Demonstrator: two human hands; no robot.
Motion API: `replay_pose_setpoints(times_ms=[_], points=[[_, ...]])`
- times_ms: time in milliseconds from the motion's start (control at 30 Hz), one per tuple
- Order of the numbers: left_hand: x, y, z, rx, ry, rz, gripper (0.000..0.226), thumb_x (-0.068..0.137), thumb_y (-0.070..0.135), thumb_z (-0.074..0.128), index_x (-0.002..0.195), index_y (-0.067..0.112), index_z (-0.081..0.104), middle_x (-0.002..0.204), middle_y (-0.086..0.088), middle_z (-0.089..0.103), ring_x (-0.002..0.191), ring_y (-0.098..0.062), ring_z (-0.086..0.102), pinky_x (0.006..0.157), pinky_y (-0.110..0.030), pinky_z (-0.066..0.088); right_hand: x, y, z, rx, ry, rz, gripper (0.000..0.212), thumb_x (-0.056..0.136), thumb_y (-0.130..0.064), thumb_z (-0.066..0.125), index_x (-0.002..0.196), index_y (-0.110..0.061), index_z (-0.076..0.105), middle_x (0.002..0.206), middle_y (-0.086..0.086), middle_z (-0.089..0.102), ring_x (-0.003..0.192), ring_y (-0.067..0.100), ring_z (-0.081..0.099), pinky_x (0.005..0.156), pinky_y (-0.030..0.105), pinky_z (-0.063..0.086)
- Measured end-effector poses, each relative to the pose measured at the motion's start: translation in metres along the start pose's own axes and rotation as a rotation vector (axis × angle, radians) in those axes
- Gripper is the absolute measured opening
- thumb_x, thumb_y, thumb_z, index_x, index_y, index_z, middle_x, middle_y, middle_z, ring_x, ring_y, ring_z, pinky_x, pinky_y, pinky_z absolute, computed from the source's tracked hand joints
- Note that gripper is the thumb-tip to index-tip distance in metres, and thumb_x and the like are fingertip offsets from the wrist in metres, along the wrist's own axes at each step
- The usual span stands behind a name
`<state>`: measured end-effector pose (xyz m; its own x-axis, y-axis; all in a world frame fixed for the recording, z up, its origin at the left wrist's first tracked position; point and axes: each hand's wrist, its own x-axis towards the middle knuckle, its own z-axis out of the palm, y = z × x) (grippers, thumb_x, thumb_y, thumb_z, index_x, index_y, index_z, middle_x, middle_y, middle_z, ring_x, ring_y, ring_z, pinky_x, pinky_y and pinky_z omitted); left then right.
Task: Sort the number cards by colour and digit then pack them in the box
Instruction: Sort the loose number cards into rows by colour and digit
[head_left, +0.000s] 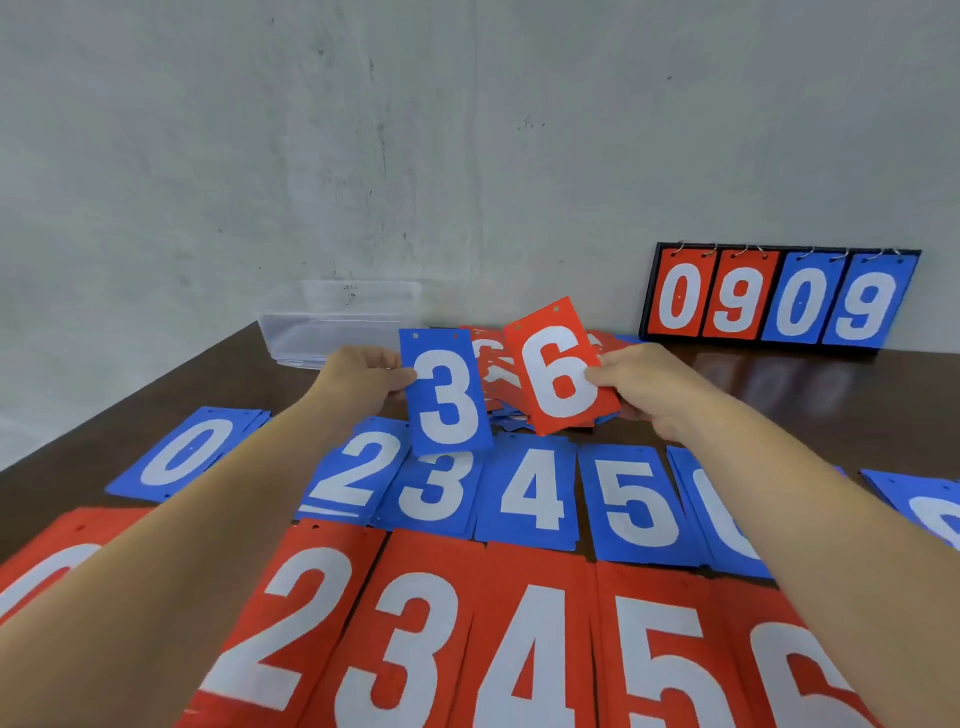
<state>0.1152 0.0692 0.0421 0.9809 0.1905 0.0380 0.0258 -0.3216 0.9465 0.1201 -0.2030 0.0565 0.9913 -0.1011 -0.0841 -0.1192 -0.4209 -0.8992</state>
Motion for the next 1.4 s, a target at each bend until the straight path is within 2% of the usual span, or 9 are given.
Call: replay_pose_setpoints(times_ms=[200,400,533,667,800,1000,1100,1233,1400], points=[[0.002,-0.024,-0.014,0.120,-0.155,-0.045,0.022,0.087,0.013,0.070,0.107,0.003,0.068,0.099,-0.012,0.072,0.067,-0.011,0.061,0.046,-0.017,0.039,-0.060,0.007,0.000,-0.031,-0.032,0.002,0.006,0.090,-0.015,0.066,0.084,-0.013,0.065,0.084,-0.004,0.066,0.065,0.005,0.056,0.046,0.013,0.039],[-0.004,-0.028,-0.001,0.266,-0.255,0.011,0.023,0.088,0.012,0.069,0.108,0.003,0.063,0.104,-0.010,0.067,0.070,-0.011,0.061,0.055,-0.021,0.041,-0.122,0.023,-0.008,0.010,0.093,0.069,0.004,0.088,-0.012,0.067,0.087,-0.012,0.070,0.079,-0.005,0.070,0.060,-0.001,0.062,0.042,0.009,0.041],[-0.009,-0.036,0.008,0.470,-0.213,0.146,0.011,0.087,0.009,0.068,0.079,0.008,0.062,0.095,-0.019,0.067,0.081,-0.030,0.064,0.077,-0.037,0.054,-0.159,0.038,-0.013,-0.010,0.192,0.138,0.004,0.087,-0.009,0.068,0.089,-0.010,0.071,0.089,0.002,0.072,0.066,0.004,0.066,0.051,0.014,0.049],[-0.013,-0.046,0.017,0.773,-0.169,0.267,0.018,0.087,0.017,0.066,0.074,0.007,0.058,0.079,-0.010,0.059,0.067,-0.020,0.051,0.051,-0.025,0.040,-0.191,0.048,-0.020,-0.065,0.283,0.189,0.017,0.087,-0.011,0.068,0.104,-0.012,0.068,0.096,-0.001,0.069,0.078,0.009,0.062,0.064,0.018,0.047],[-0.021,-0.049,0.023,0.864,-0.125,0.301,0.010,0.090,0.017,0.063,0.093,0.008,0.060,0.094,-0.010,0.060,0.080,-0.024,0.055,0.062,-0.031,0.044,-0.218,0.060,-0.030,-0.102,0.396,0.226,0.033,0.087,-0.010,0.068,0.119,-0.005,0.064,0.117,0.004,0.064,0.104,0.019,0.058,0.091,0.031,0.045],[-0.034,-0.045,0.037,0.881,-0.110,0.361,0.034,0.093,0.017,0.058,0.124,0.004,0.057,0.120,-0.016,0.061,0.108,-0.032,0.057,0.082,-0.039,0.049,-0.246,0.083,-0.042,-0.244,0.524,0.291,0.034,0.087,-0.009,0.068,0.119,-0.001,0.064,0.127,0.013,0.061,0.110,0.024,0.056,0.096,0.034,0.041],[-0.046,-0.042,0.048,0.844,-0.128,0.406,0.038,0.093,0.024,0.059,0.127,0.009,0.055,0.123,-0.013,0.062,0.111,-0.032,0.056,0.088,-0.043,0.050,-0.252,0.096,-0.036,-0.447,0.547,0.329,0.029,0.089,-0.014,0.065,0.112,0.004,0.065,0.118,0.020,0.064,0.107,0.032,0.060,0.089,0.037,0.047],[-0.059,-0.039,0.059,0.866,-0.143,0.444,0.047,0.093,0.031,0.060,0.136,0.015,0.050,0.131,-0.007,0.059,0.120,-0.029,0.053,0.101,-0.047,0.041,-0.255,0.102,-0.023,-0.713,0.587,0.396,0.014,0.091,-0.026,0.062,0.101,-0.017,0.065,0.090,-0.003,0.064,0.078,0.015,0.056,0.054,0.023,0.039],[-0.069,-0.037,0.063,0.857,-0.148,0.486,0.049,0.093,0.032,0.060,0.138,0.016,0.048,0.128,-0.006,0.060,0.122,-0.028,0.051,0.107,-0.048,0.034,-0.256,0.103,-0.016,-0.789,0.665,0.371,0.025,0.092,-0.030,0.062,0.115,-0.022,0.057,0.109,-0.001,0.059,0.087,0.013,0.049,0.063,0.026,0.042]])
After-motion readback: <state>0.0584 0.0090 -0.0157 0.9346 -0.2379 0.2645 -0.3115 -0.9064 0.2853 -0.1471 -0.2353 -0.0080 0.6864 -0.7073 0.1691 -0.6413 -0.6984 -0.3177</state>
